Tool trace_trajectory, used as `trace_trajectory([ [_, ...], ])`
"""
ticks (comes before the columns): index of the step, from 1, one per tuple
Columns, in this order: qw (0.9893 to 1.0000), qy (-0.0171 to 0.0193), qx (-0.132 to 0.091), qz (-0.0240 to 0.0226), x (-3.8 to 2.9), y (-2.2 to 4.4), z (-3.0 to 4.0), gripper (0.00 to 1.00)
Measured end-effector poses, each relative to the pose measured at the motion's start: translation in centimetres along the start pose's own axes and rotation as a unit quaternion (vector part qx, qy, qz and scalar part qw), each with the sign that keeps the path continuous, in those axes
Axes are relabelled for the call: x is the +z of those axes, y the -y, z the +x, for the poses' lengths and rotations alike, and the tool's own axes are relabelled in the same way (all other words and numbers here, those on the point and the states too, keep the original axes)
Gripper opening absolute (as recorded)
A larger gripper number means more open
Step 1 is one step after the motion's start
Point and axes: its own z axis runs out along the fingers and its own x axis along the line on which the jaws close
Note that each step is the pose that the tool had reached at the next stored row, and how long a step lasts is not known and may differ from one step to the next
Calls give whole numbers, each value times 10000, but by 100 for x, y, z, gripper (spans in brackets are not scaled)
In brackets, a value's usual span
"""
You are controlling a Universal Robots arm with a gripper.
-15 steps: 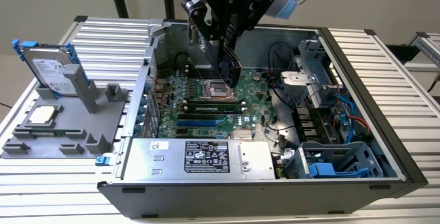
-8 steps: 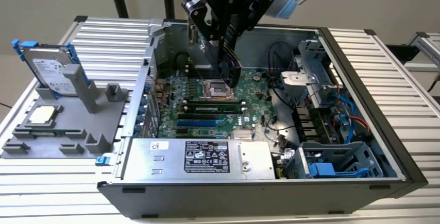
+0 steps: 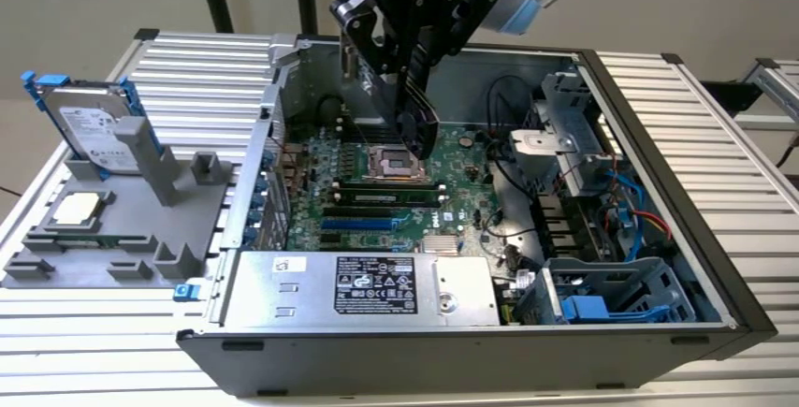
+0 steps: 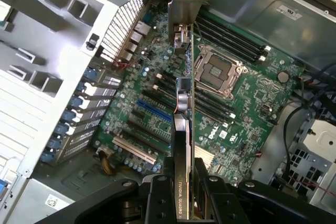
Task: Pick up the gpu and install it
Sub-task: 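Insert the gpu into the slot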
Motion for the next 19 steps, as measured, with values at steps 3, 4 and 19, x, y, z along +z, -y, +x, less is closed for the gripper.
trace_trajectory([
  [3,9999,-6,-111,1,0,0,0,0],
  [4,9999,-8,-155,1,0,0,0,0],
  [19,9980,-33,-635,6,0,2,-3,0],
])
